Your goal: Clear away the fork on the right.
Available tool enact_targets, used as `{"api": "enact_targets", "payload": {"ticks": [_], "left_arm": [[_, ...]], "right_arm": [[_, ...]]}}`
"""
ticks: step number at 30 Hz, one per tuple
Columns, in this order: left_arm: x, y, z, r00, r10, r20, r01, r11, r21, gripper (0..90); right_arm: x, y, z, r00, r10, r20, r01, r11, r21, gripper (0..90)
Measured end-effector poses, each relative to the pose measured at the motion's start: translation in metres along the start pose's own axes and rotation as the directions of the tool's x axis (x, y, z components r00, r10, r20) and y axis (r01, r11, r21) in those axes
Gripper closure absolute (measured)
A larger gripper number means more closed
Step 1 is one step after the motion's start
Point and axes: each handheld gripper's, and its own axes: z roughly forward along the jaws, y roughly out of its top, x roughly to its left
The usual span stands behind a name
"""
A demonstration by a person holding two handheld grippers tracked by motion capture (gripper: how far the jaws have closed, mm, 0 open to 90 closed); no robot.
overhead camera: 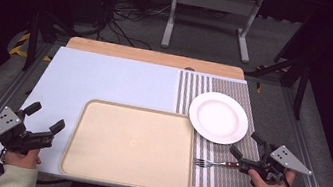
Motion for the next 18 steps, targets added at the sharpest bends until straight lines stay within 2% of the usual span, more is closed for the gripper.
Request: {"api": "enact_targets", "payload": {"ticks": [6,18], "left_arm": [[-0.0023,0.0012,0.0007,0.9996,0.008,-0.026,-0.008,1.0,0.002,0.7],[-0.0023,0.0013,0.0006,0.9996,0.012,-0.026,-0.012,0.9999,0.002,1.0]], "right_arm": [[0.0019,0.0027,-0.001,0.9998,-0.002,-0.018,0.002,1.0,0.002,4.1],[0.0028,0.0062,-0.001,0.9993,0.001,-0.036,-0.001,1.0,-0.002,4.1]]}}
